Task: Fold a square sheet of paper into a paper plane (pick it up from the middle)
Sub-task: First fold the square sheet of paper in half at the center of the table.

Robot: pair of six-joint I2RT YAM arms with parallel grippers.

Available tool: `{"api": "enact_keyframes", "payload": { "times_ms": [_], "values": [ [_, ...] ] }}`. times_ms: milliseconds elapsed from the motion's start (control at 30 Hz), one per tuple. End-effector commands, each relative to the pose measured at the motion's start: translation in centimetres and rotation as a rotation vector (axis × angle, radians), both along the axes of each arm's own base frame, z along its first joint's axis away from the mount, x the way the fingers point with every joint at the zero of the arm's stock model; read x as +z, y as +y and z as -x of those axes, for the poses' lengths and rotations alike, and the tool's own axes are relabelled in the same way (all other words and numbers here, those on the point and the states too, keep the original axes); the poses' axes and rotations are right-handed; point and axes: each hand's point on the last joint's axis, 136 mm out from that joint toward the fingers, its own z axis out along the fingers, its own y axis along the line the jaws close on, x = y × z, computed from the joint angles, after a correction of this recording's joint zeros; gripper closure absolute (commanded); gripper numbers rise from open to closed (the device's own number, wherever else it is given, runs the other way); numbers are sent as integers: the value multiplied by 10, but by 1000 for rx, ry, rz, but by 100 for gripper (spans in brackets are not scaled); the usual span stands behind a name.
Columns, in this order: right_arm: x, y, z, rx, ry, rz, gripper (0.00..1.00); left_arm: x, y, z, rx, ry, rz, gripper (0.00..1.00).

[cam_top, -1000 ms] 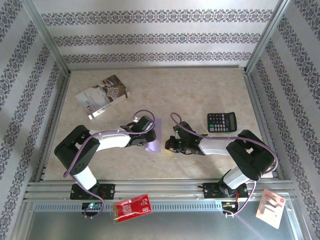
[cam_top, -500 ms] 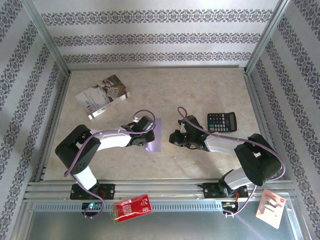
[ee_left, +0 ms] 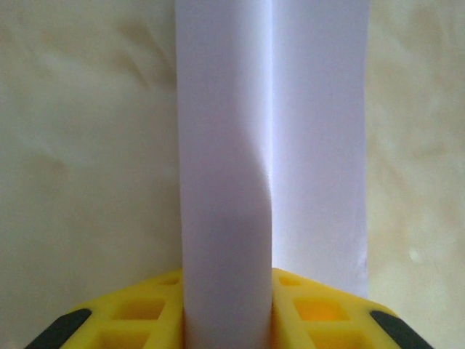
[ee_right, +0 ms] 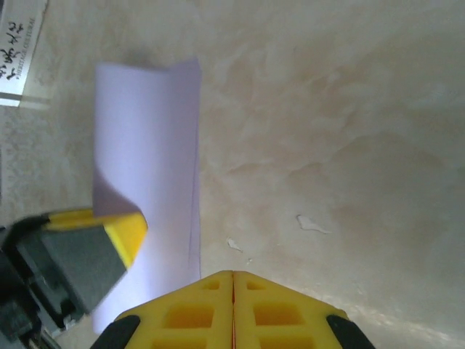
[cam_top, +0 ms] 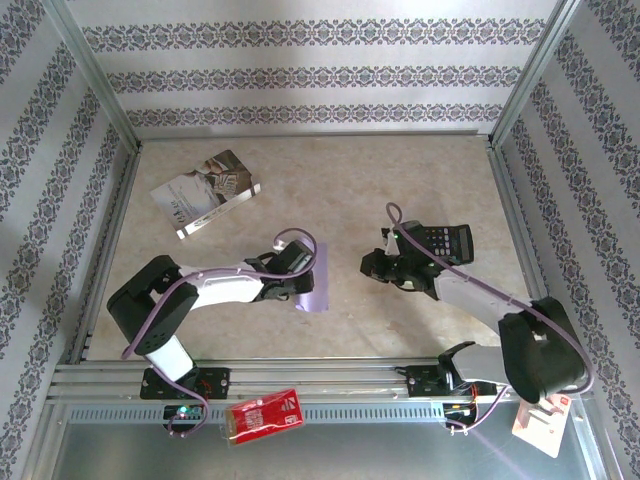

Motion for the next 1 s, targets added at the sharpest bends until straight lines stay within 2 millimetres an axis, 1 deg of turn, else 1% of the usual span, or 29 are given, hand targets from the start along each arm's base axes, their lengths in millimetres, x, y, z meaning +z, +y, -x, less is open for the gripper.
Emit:
{"api": "enact_keyframes", "payload": {
  "times_ms": [0, 100, 167, 300, 433, 533, 733, 867, 967],
  "values": [
    [-7, -9, 16, 34, 27, 29, 92, 6, -1, 18, -58, 4, 10, 72],
    [-9, -8, 14, 35, 33, 25, 92, 13, 3, 11, -44, -36, -5, 69],
    [-10, -6, 13, 43, 42, 18, 92, 15, 4, 6, -25, -45, -32, 67],
    [-9, -2, 8, 51, 44, 8, 92, 6, 6, -1, 24, -30, -64, 65],
    [-10, 0, 8, 55, 47, 5, 92, -2, 8, -3, 56, -11, -87, 63],
    [-13, 0, 9, 54, 56, 0, 92, -4, 13, -5, 75, -18, -116, 61],
    [-16, 1, 10, 56, 63, -7, 93, -1, 19, -10, 86, -38, -162, 55],
    [-18, 3, 9, 59, 68, -13, 93, 1, 19, -12, 81, -46, -176, 48],
    [-20, 4, 10, 61, 74, -21, 93, 3, 20, -14, 85, -54, -180, 49]
  ]
}}
